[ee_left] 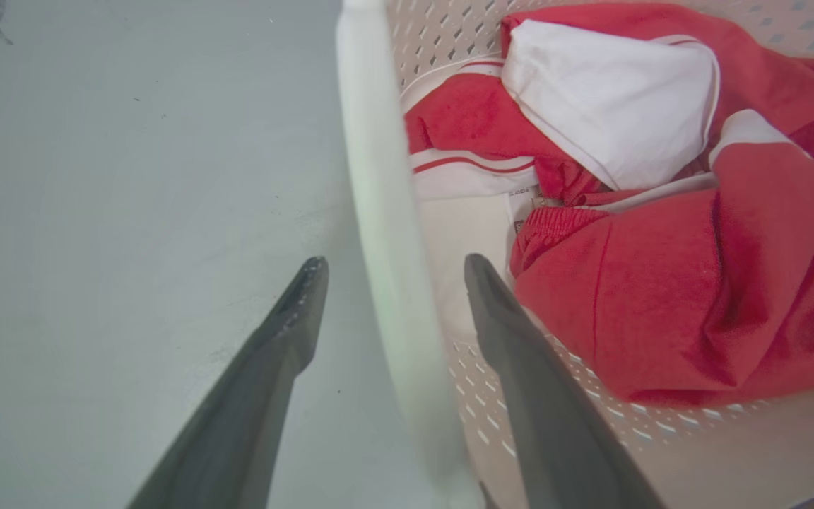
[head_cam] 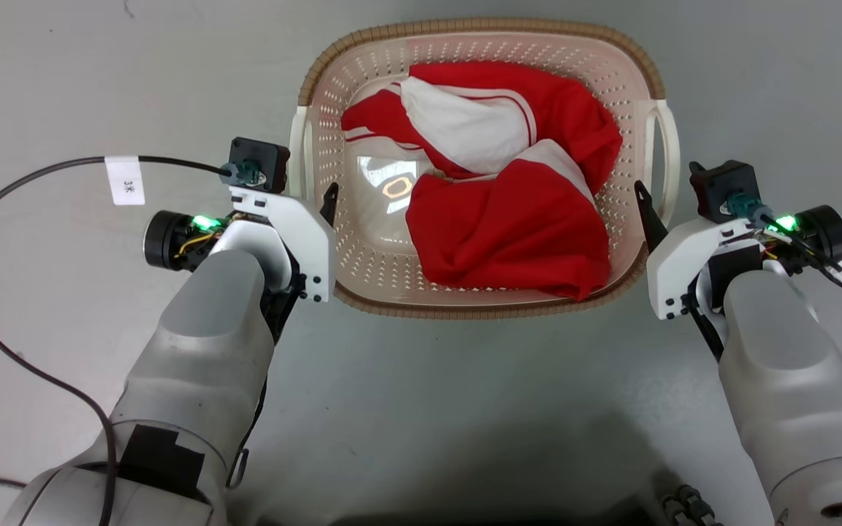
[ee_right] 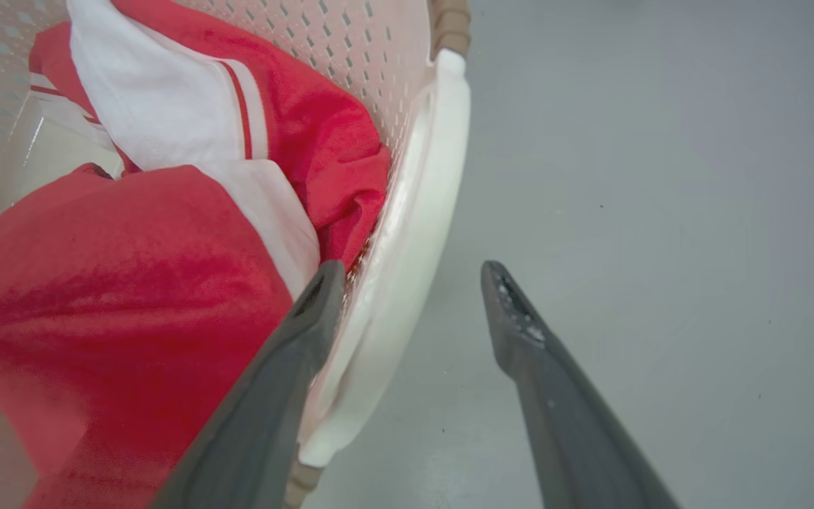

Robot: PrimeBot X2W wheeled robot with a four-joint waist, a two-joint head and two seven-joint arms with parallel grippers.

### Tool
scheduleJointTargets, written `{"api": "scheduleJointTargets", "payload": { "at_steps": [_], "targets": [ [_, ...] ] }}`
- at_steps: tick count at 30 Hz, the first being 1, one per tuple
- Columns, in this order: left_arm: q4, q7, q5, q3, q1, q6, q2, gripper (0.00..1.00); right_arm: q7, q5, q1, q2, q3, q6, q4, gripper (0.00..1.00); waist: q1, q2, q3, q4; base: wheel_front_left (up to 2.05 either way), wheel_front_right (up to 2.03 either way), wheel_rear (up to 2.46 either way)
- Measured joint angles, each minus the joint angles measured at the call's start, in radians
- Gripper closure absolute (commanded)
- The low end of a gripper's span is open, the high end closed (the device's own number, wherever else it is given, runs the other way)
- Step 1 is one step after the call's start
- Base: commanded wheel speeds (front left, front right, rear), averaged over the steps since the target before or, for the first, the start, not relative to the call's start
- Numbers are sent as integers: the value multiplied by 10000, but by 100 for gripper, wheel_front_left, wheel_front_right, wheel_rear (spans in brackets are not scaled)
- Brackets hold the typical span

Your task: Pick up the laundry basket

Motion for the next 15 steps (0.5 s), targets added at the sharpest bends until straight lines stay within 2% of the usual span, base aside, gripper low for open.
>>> {"api": "scheduleJointTargets", "payload": {
  "at_steps": [6,7,8,9,15],
  "targets": [
    [23,117,-29,-128,-144,0,-4,0,-2,-21,-288,0,-67,0,374,0,0,0,246,68,0,0,0],
    [27,119,-29,-169,-146,0,-4,55,0,-21,-306,4,-77,0,422,11,0,0,269,79,0,0,0],
    [31,123,-31,-196,-158,0,-4,97,0,-21,-321,4,-88,0,420,65,0,0,290,90,0,0,0],
    [33,184,-75,-230,-170,-2,-10,100,0,-21,-368,0,-88,0,489,100,0,0,303,103,0,0,0],
    [48,217,-211,-376,-211,-15,-105,100,-4,-2,-435,92,-65,8,706,100,-1,0,251,124,0,0,0]
  ]
}}
